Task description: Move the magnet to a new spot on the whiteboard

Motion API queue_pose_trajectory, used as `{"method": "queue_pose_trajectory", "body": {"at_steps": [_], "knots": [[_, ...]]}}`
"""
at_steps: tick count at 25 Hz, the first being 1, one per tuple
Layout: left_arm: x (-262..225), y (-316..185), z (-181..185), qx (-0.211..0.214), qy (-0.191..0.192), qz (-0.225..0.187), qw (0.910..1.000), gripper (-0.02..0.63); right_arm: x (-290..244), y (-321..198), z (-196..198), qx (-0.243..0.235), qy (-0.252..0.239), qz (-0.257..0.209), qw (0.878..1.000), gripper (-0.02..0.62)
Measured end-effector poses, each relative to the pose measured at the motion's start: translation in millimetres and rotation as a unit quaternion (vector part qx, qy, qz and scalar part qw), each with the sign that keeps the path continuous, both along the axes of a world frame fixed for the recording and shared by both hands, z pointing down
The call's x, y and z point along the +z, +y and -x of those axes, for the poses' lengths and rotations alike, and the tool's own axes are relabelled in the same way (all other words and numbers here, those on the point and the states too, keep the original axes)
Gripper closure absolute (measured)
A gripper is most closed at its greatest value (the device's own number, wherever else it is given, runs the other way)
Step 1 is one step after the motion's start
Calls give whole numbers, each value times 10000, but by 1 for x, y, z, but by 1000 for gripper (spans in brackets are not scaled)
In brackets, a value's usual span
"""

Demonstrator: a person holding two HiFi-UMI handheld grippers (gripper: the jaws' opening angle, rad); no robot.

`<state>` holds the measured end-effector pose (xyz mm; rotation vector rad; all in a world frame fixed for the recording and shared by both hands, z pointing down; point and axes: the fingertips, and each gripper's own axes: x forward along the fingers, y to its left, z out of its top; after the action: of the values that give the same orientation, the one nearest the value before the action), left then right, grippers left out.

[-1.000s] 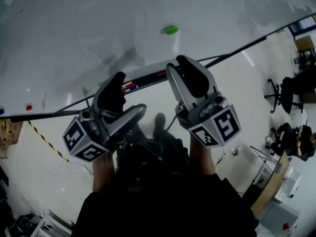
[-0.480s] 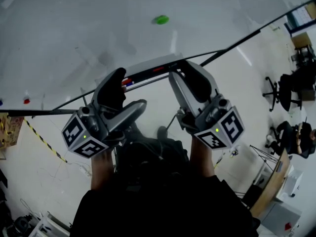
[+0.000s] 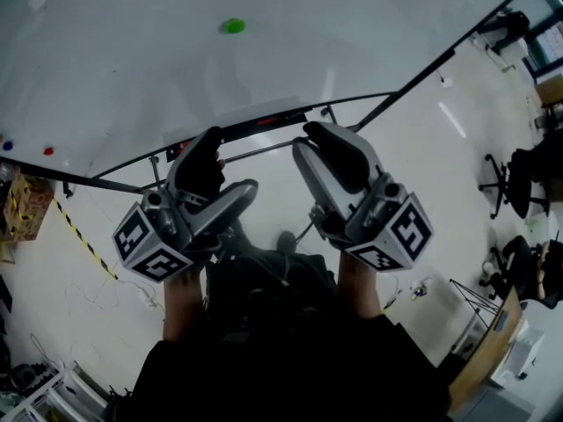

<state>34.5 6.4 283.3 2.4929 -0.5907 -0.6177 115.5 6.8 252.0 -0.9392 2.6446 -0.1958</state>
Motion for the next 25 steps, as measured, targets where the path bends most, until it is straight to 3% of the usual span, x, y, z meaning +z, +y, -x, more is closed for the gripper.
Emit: {"method": "queue_pose_trajectory", "body": {"at_steps": [4,10,17,25], "knots": [[-3,18,-13,-220,-41,-131,9997,193,-2,19,-11,-321,-81,-71,9994,499],[-14,93,-25,-572,-195,-138,9981,193,-13,94,-19,-804,-207,-188,9964,520],[-12,86,-26,-942,-428,-137,9945,193,-11,84,-19,-1076,-457,-171,9930,532],[-10,92,-25,-743,-336,-199,9965,193,-12,90,-16,-933,-303,-276,9948,552]]}}
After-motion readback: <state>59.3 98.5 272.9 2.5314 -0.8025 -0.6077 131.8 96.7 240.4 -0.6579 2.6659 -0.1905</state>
